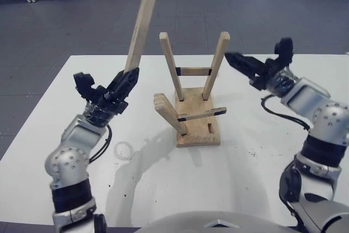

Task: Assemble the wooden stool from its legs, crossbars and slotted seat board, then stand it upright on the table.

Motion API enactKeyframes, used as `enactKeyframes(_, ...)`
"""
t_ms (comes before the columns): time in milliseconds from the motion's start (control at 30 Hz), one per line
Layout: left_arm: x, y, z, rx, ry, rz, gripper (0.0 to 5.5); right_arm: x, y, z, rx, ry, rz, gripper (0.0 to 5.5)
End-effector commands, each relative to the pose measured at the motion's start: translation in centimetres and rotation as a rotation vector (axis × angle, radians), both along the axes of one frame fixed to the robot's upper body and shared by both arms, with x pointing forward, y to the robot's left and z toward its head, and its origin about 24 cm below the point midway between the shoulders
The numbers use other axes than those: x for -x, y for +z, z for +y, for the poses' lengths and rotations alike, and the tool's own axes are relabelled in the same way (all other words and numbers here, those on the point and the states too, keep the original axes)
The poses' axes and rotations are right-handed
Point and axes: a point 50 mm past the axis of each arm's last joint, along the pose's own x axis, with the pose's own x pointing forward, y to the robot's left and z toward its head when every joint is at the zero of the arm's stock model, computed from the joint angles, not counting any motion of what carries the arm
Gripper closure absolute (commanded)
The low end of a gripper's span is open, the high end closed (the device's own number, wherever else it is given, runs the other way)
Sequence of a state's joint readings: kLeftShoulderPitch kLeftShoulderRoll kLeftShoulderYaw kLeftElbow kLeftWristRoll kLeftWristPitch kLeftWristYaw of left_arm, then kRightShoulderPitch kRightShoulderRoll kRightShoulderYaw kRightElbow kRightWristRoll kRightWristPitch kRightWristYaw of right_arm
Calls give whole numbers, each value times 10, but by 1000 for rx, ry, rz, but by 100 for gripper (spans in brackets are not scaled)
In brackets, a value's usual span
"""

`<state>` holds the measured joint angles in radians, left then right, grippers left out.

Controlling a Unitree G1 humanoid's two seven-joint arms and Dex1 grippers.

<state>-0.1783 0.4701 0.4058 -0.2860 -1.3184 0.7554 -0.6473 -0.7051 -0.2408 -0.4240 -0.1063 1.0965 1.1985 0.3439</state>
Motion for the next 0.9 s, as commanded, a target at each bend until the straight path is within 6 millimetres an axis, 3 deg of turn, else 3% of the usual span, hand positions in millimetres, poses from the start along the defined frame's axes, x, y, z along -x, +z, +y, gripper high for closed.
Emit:
enactKeyframes(33,4,37,-12,7,-352,-88,345,3,40,32,-120,284,-43,0)
enactKeyframes(233,-13,34,-26,-21,-421,-54,345,24,45,47,-132,475,-57,0)
enactKeyframes(400,-14,30,-37,-46,-470,-45,345,22,42,59,-121,470,-28,0)
enactKeyframes(733,-13,25,-37,-59,-477,-28,345,22,39,66,-114,470,-9,188)
enactKeyframes(900,-11,22,-35,-90,-465,-41,345,11,37,66,-110,410,20,260)
